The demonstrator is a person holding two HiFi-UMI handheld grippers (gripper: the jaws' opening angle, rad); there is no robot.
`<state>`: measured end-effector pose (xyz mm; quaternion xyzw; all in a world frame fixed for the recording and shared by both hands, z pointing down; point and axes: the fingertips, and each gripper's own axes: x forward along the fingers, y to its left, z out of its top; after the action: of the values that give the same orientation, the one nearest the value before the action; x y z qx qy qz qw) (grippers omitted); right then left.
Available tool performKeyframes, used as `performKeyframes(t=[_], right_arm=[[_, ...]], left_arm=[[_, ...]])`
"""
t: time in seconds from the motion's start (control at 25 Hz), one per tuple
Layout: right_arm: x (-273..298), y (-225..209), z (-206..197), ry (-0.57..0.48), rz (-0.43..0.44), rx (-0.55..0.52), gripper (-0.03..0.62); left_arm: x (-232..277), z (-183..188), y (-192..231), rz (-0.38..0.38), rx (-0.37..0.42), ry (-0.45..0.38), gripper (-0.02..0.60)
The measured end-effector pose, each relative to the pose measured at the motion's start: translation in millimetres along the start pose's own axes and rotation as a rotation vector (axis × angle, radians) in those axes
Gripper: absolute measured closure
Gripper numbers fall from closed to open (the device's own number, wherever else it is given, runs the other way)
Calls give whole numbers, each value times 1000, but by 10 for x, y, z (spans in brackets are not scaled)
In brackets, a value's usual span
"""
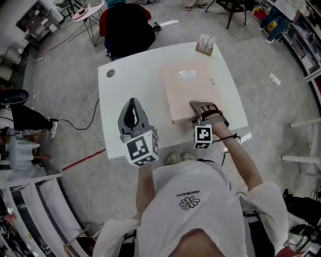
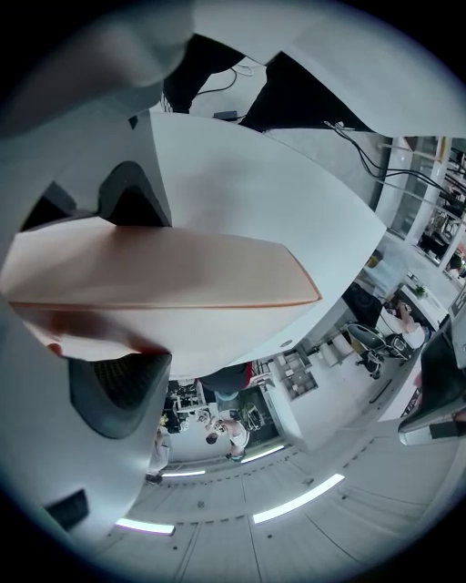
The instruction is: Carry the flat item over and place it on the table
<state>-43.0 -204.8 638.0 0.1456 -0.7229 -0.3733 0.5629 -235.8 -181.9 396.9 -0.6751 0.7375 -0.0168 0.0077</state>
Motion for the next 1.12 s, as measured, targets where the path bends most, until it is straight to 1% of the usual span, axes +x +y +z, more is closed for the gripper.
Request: performKeyframes(t=[0.32, 0.48, 0.68, 1.12], right_arm=[[42, 123, 30, -23, 48, 26, 238], [48, 169, 20, -21, 58, 29, 238], [67, 315, 28, -20, 140, 79, 240], [27, 272, 21, -29, 137, 100, 240]], left_arm=[[-15, -11, -17, -1, 8, 9, 560], [-21, -4, -31, -4, 13, 9, 560], [-25, -1, -15, -1, 14, 6, 560], [-5, 8, -51, -11, 16, 3, 560]])
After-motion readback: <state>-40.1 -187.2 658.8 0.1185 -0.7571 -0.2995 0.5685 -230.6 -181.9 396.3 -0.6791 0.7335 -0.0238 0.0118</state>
